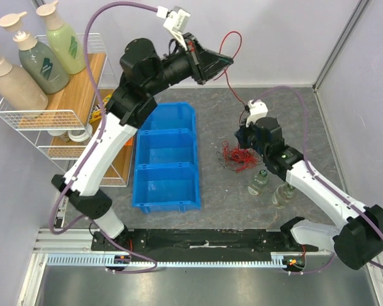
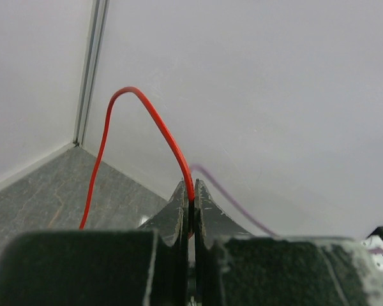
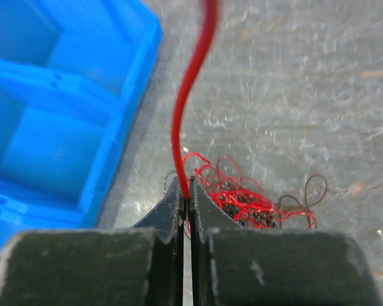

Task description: Untangle the cables

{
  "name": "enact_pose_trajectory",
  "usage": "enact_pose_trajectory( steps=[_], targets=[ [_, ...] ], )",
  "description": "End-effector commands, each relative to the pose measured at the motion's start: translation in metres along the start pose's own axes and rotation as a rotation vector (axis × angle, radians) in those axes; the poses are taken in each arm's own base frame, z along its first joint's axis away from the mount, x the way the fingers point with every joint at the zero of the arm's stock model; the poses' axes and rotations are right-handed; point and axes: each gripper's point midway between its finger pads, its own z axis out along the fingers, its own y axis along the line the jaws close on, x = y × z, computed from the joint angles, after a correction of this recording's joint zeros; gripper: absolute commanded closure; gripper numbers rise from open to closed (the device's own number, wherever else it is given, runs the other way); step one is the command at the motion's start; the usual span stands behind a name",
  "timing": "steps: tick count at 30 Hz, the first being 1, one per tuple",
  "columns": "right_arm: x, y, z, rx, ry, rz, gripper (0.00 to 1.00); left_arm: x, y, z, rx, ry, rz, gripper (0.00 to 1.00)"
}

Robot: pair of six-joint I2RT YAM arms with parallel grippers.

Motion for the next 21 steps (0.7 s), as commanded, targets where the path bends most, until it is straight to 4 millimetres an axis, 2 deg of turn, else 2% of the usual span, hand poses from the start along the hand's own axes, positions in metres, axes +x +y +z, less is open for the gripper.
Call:
enact_pose_trajectory(
  steps=[1,2,4,5,7,9,11,13,21],
  targets=[
    [-0.121,0.008,-0.044,0.018,-0.257,0.015,1.00,-0.014,-0.013,-0.036,-0.020,-0.044,0.088,0.99],
    [-0.145,0.010,-0.060,0.015,-0.299,0.009,1.00,-0.007,-0.007,-0.039,-0.041,-0.036,0.100,0.98],
    [-0.181,0.013,-0.088,0.013,-0.344,-0.007,1.00,0.021,0.014,-0.042,-0.102,0.009,0.104,0.98],
    [-0.200,0.013,-0.102,0.021,-0.373,-0.009,1.00,0.029,0.021,-0.044,-0.125,0.021,0.106,0.98],
    [-0.224,0.013,-0.120,0.031,-0.403,-0.013,1.00,0.047,0.030,-0.045,-0.134,0.054,0.097,0.98],
    [-0.236,0.015,-0.126,0.031,-0.402,-0.013,1.00,0.065,0.030,-0.044,-0.095,0.076,0.078,0.98],
    [-0.241,0.022,-0.127,0.004,-0.385,-0.001,1.00,0.077,0.025,-0.042,-0.037,0.083,0.056,0.98],
    [-0.237,0.033,-0.126,-0.060,-0.366,0.025,1.00,0.086,0.017,-0.039,0.033,0.082,0.028,0.98],
    [-0.185,0.065,-0.111,-0.258,-0.242,0.108,1.00,0.126,-0.008,-0.047,0.253,0.137,-0.056,0.95]
  ],
)
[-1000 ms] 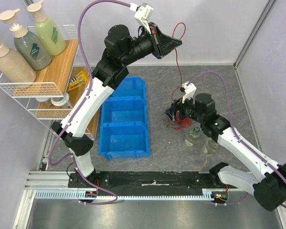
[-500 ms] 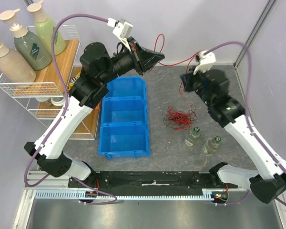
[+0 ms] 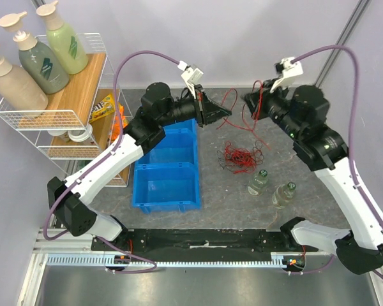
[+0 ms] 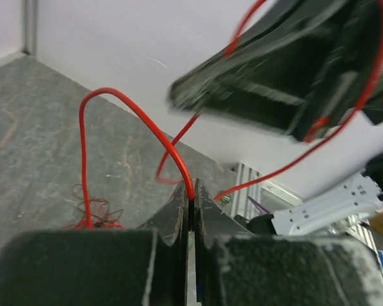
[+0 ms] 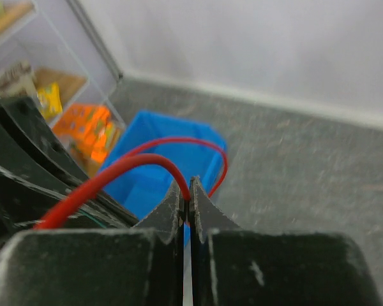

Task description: Untangle the cables

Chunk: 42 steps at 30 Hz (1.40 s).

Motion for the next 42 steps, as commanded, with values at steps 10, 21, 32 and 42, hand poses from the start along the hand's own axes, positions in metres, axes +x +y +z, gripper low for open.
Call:
enact_pose_trajectory(
  steps=[10,21,32,42],
  targets=[
    [0.051,0.052,-0.016,-0.298,0.141,0.193,1.00,0.019,-0.029,-0.010,0.197,-0.002,-0.010,0.92],
    [0.061,0.073,-0.016,-0.416,0.159,0.306,1.00,0.029,-0.049,-0.015,0.339,0.014,-0.029,0.73],
    [0.072,0.071,-0.018,-0.412,0.173,0.300,0.96,0.024,-0.027,-0.010,0.198,-0.023,-0.025,0.98],
    [0.160,-0.091,-0.041,0.361,0.421,-0.149,0.19,0.015,0.020,-0.071,-0.267,-0.004,0.152,0.98]
  ],
)
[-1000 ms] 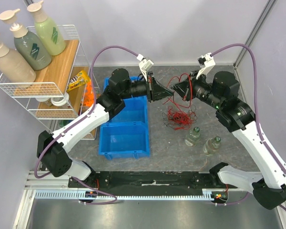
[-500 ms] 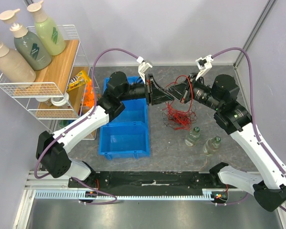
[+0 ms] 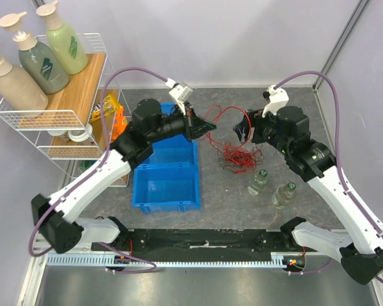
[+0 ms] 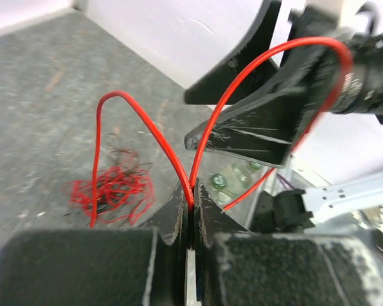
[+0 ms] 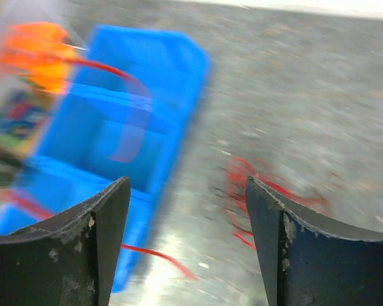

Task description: Untangle the cables

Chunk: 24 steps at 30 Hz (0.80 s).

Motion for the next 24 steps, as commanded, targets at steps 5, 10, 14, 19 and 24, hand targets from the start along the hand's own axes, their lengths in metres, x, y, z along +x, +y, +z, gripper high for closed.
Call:
enact_pose_trajectory(
  steps=[5,10,14,19,24],
  targets=[
    [0.041,-0.083,-0.014,0.385,0.118,-0.145,0.16,-0.020,0.029,-0.061,-0.301,-0.045,0.190,0.98],
    [0.044,-0.121,-0.027,0.626,0.132,-0.154,0.17,-0.008,0.094,-0.092,-0.713,0.101,0.162,0.98],
    [0.047,-0.120,-0.030,0.613,0.136,-0.163,0.16,0.009,0.133,-0.116,-0.960,0.193,0.175,0.98],
    [0.050,-0.106,-0.024,0.520,0.117,-0.128,0.16,0.033,0.163,-0.117,-1.059,0.217,0.197,0.98],
    [0.052,-0.106,-0.027,0.520,0.117,-0.128,0.16,0.083,0.182,-0.120,-1.150,0.264,0.034,0.98]
  ],
)
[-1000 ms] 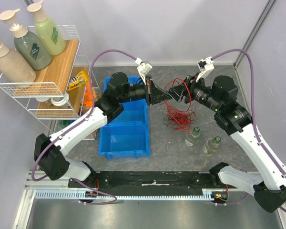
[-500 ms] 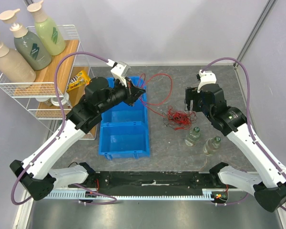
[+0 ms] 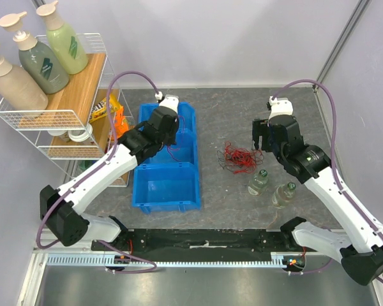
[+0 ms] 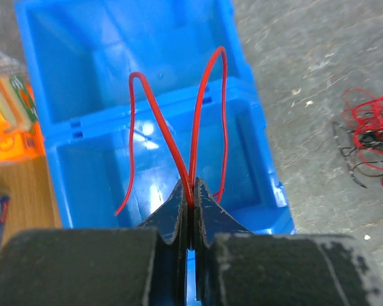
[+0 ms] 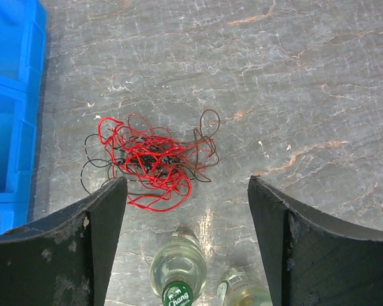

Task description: Untangle the cables

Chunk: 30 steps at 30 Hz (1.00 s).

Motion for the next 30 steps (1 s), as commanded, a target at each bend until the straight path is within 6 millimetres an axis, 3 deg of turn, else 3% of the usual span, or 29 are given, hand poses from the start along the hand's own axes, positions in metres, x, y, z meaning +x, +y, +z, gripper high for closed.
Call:
enact_pose_trajectory(
  steps=[1,6,11,13,14,17,20,22,25,28,30],
  targets=[
    [-0.004,0.001,-0.004,-0.016,-0.034,0.021,0.16,0.032,0.013,0.015,-0.121,0.052,-0.128,0.98],
    [-0.001,0.006,0.001,-0.034,-0.017,0.018,0.16,0.062,0.008,0.031,-0.126,0.081,-0.294,0.98],
    [0.011,0.012,0.008,-0.056,0.019,0.006,0.16,0.101,0.045,0.056,-0.260,0.222,-0.560,0.98],
    [0.018,0.015,0.013,-0.064,0.038,-0.004,0.16,0.115,0.051,0.063,-0.229,0.311,-0.678,0.98],
    [0.022,0.016,0.016,-0.064,0.052,-0.009,0.16,0.117,0.052,0.065,-0.205,0.329,-0.714,0.91],
    [0.034,0.021,0.026,-0.072,0.082,-0.027,0.16,0.108,0.048,0.059,-0.148,0.269,-0.699,0.51],
    [0.044,0.028,0.038,-0.087,0.108,-0.033,0.16,0.076,0.033,0.044,-0.024,0.152,-0.627,0.15],
    [0.049,0.035,0.045,-0.109,0.125,-0.032,0.16,0.056,0.022,0.035,0.055,0.085,-0.580,0.09],
    [0.059,0.047,0.058,-0.141,0.153,-0.023,0.16,0.039,0.003,0.022,0.166,0.031,-0.519,0.11],
    [0.067,0.058,0.067,-0.177,0.173,0.007,0.16,0.022,-0.031,0.014,0.314,-0.023,-0.419,0.14],
    [0.072,0.062,0.074,-0.203,0.185,0.041,0.16,0.016,-0.067,0.011,0.438,-0.017,-0.340,0.16]
  ],
)
